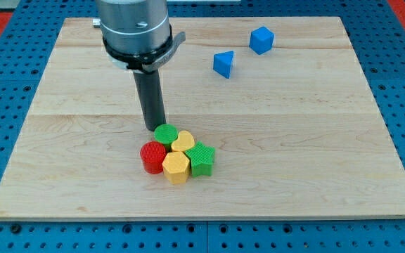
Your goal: Move blue cube slightly down
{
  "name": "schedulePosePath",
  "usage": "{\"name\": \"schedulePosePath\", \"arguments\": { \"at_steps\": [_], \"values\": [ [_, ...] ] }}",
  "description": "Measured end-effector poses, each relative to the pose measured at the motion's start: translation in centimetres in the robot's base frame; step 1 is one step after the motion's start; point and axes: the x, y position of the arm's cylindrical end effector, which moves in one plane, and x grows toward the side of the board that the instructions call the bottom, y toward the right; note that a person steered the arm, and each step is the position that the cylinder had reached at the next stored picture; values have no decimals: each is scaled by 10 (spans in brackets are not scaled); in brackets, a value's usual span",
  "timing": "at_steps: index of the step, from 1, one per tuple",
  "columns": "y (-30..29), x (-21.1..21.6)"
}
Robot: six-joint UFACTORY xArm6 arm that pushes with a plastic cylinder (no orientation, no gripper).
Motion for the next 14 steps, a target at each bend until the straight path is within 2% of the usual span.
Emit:
{"name": "schedulePosePath", "arguments": {
  "at_steps": [1,3,5,6,8,9,10,11,14],
  "values": [
    [0,9],
    [2,-40],
    [135,-71],
    [193,-101],
    [225,-199],
    [220,-242],
    [180,-250],
    [151,-240],
    [180,-216]
  ]
}}
